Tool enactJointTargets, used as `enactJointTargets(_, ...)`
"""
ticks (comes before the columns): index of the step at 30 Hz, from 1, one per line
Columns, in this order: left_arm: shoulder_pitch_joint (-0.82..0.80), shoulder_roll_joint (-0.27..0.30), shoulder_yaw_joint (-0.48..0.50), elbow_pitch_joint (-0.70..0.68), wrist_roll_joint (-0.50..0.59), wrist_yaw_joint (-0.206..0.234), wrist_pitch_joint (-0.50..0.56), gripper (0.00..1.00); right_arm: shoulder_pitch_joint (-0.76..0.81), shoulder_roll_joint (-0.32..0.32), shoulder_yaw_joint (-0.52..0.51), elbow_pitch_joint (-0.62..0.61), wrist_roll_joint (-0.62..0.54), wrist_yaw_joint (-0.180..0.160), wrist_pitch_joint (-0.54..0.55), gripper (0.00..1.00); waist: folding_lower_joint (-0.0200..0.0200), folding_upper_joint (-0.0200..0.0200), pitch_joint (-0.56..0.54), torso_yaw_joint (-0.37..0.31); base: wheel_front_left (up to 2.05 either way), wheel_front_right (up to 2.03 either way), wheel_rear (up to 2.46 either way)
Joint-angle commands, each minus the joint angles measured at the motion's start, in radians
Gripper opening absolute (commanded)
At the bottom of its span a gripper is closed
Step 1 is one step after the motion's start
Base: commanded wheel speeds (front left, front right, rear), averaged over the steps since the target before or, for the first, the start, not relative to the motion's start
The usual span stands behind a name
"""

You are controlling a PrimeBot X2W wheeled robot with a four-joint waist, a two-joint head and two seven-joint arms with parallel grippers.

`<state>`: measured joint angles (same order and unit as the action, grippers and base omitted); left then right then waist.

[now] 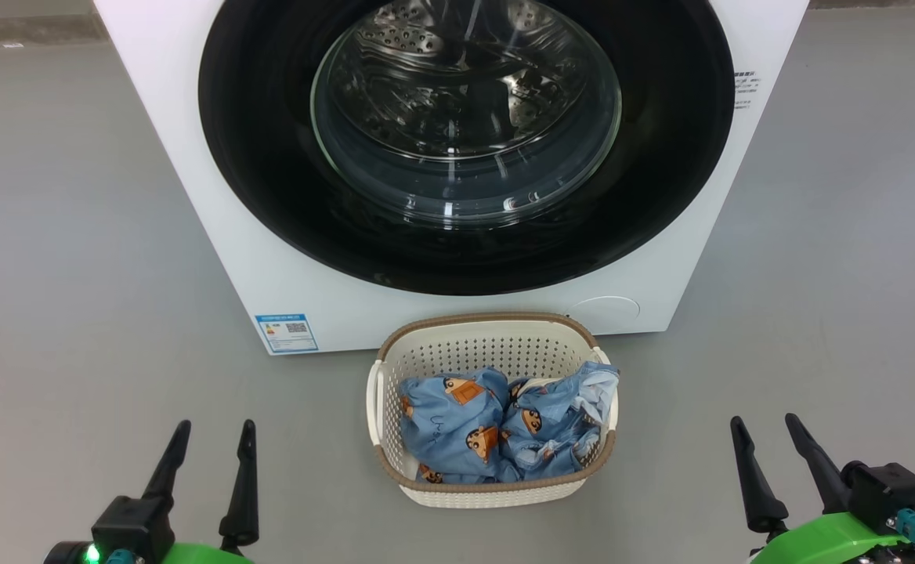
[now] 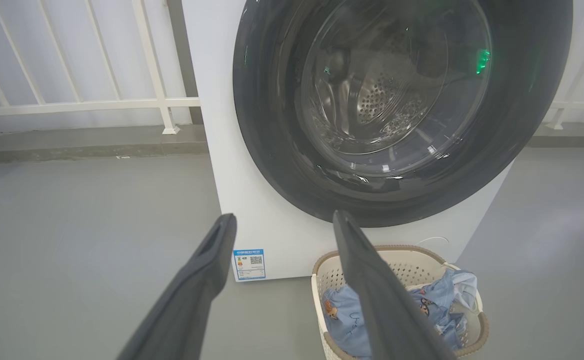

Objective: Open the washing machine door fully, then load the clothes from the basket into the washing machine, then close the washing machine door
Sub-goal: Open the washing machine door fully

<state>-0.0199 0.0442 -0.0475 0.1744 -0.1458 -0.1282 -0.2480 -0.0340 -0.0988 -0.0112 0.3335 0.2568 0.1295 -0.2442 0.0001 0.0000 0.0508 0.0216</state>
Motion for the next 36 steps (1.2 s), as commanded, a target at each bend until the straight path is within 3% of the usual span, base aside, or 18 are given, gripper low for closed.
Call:
enactJointTargets(1, -0.039, 0.006, 0.038, -0.019, 0.026, -0.002, -0.014, 1.0, -0.019, -0.009, 0.015, -0.023, -0.029, 0.001, -0.018, 1.0, 0.0, 0.0, 0.001, 0.0, 0.0, 0.0, 0.0)
enactJointTargets(23, -0.045, 0.006, 0.057, 0.019, 0.006, -0.002, -0.014, 1.0, 0.008, 0.021, -0.029, -0.021, -0.045, 0.001, -0.018, 1.0, 0.0, 0.0, -0.019, -0.015, 0.03, 0.03, -0.06)
enactJointTargets(36, -0.033, 0.006, 0.046, 0.007, 0.024, 0.004, -0.014, 1.0, 0.016, 0.026, -0.033, -0.024, -0.049, 0.001, -0.018, 1.0, 0.0, 0.0, -0.03, -0.014, 0.82, 0.82, -1.64)
